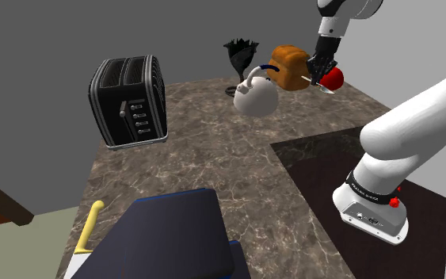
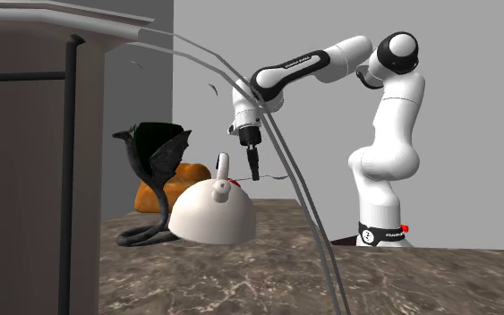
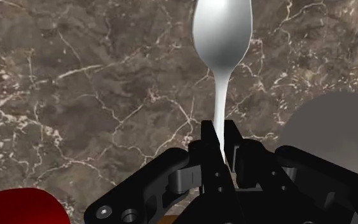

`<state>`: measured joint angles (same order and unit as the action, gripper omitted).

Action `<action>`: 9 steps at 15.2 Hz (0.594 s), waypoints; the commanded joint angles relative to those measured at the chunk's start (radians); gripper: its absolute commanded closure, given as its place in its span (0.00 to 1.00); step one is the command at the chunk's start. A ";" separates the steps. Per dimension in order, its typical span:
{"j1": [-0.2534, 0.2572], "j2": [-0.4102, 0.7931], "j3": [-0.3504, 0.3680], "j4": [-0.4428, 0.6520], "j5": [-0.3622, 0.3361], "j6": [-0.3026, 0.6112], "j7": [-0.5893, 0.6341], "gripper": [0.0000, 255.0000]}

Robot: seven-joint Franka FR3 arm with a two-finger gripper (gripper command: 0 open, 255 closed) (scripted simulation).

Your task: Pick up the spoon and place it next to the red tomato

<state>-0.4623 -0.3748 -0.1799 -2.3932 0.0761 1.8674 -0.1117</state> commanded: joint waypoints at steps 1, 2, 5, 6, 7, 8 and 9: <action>0.000 0.008 -0.002 -0.022 0.001 0.030 -0.005 1.00; 0.000 0.013 -0.003 -0.032 0.002 0.045 -0.007 1.00; 0.001 0.029 -0.005 -0.059 0.005 0.088 -0.014 1.00; 0.001 0.035 -0.006 -0.068 0.006 0.102 -0.017 1.00; 0.001 0.041 -0.006 -0.076 0.008 0.117 -0.019 1.00; 0.002 0.048 -0.007 -0.085 0.009 0.131 -0.022 1.00; 0.002 0.055 -0.008 -0.093 0.010 0.146 -0.024 1.00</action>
<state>-0.4602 -0.3234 -0.1874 -2.4751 0.0855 1.9986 -0.1340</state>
